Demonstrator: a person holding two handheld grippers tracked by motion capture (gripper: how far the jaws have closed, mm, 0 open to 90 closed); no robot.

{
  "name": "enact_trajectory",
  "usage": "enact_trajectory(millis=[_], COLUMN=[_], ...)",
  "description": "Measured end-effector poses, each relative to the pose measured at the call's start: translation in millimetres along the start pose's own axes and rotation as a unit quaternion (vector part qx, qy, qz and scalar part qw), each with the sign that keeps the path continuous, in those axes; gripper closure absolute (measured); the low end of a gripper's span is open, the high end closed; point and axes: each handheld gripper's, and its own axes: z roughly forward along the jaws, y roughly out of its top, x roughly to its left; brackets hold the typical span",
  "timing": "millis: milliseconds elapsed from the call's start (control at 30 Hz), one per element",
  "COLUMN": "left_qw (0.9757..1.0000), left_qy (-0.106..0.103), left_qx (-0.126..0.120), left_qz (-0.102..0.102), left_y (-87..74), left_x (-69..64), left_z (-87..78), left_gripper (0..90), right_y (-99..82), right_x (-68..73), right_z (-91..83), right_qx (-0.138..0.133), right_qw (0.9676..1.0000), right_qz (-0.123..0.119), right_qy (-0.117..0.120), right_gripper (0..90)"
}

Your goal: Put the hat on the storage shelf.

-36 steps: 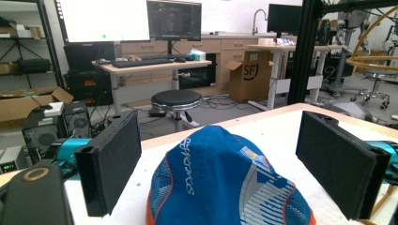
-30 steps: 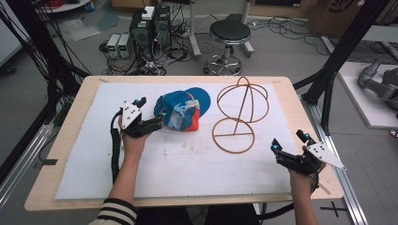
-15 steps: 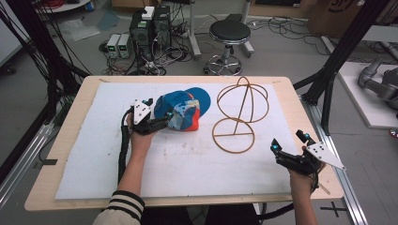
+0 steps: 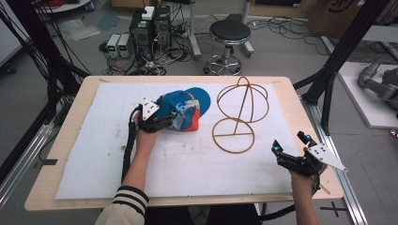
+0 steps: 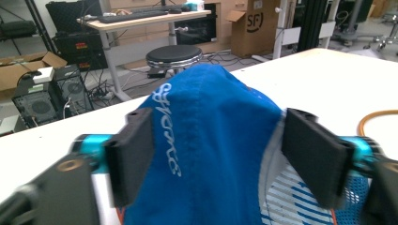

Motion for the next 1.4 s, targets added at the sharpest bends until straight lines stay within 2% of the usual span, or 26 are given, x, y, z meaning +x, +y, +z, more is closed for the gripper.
enact_trajectory(millis=[133, 267, 433, 533, 600, 700, 733, 767, 833, 900, 1067, 1200, 1233, 1400], left_qw=[0.9999, 0.9997, 0.9998, 0.9997, 0.9996, 0.9993, 0.9990, 0.9990, 0.9989, 0.9989, 0.9985, 0.9984, 0.9980, 0.9967], left_qy=[0.005, 0.012, 0.006, 0.004, 0.004, 0.007, 0.013, 0.010, 0.017, 0.016, 0.014, 0.014, 0.011, 0.002], left_qx=[0.014, 0.016, 0.013, 0.018, 0.020, 0.031, 0.036, 0.036, 0.037, 0.034, 0.018, 0.003, -0.009, -0.033], left_qz=[0.000, -0.010, -0.014, -0.017, -0.018, -0.020, -0.023, -0.026, -0.025, -0.028, -0.050, -0.055, -0.062, -0.074], left_y=[-3.4, -5.1, -6.5, -7.1, -7.1, -6.8, -5.7, -5.1, -3.3, -1.6, 2.5, 6.3, 8.6, 14.8], left_x=[4.0, 8.0, 5.8, 5.5, 5.5, 4.7, 3.4, 2.6, 0.9, 0.0, 0.4, -0.5, -0.9, -3.5], left_z=[1.0, 1.8, 5.4, 7.0, 7.3, 8.0, 9.2, 9.5, 9.6, 9.5, 7.4, 5.1, 3.9, 1.0], left_gripper=[32.4, 32.8, 37.8, 44.1, 49.9, 65.2, 71.1, 74.8, 85.0, 88.3, 88.8, 88.8, 88.8, 88.9], right_y=[-0.2, -0.6, -0.9, -0.9, -1.0, -1.1, -1.1, -1.2, -1.4, -1.3, -1.1, -1.0, -1.0, -0.9], right_x=[-0.7, -1.1, 0.4, 1.3, 2.1, 2.7, 3.1, 3.2, 3.1, 3.4, 2.7, 2.7, 2.8, 2.8], right_z=[-1.8, -2.2, -1.5, -1.1, -0.6, 0.1, 0.2, 0.3, 0.5, 0.2, -0.1, 0.0, 0.0, -0.2], right_qx=[0.000, 0.000, 0.003, 0.003, 0.004, 0.004, 0.005, 0.006, 0.005, 0.006, 0.005, 0.004, 0.004, 0.003], right_qw=[1.0000, 1.0000, 1.0000, 1.0000, 1.0000, 1.0000, 1.0000, 0.9999, 0.9999, 0.9999, 0.9999, 1.0000, 0.9999, 0.9999], right_qz=[0.002, 0.001, 0.002, 0.000, 0.001, -0.001, 0.001, 0.001, 0.000, 0.004, 0.004, 0.004, 0.004, 0.003], right_qy=[-0.002, 0.000, 0.002, 0.005, 0.005, 0.007, 0.007, 0.008, 0.009, 0.008, 0.008, 0.008, 0.009, 0.009], right_gripper=[1.7, 1.7, 1.7, 1.7, 1.7, 1.7, 1.7, 1.7, 1.7, 1.7, 1.7, 1.7, 1.7, 1.7])
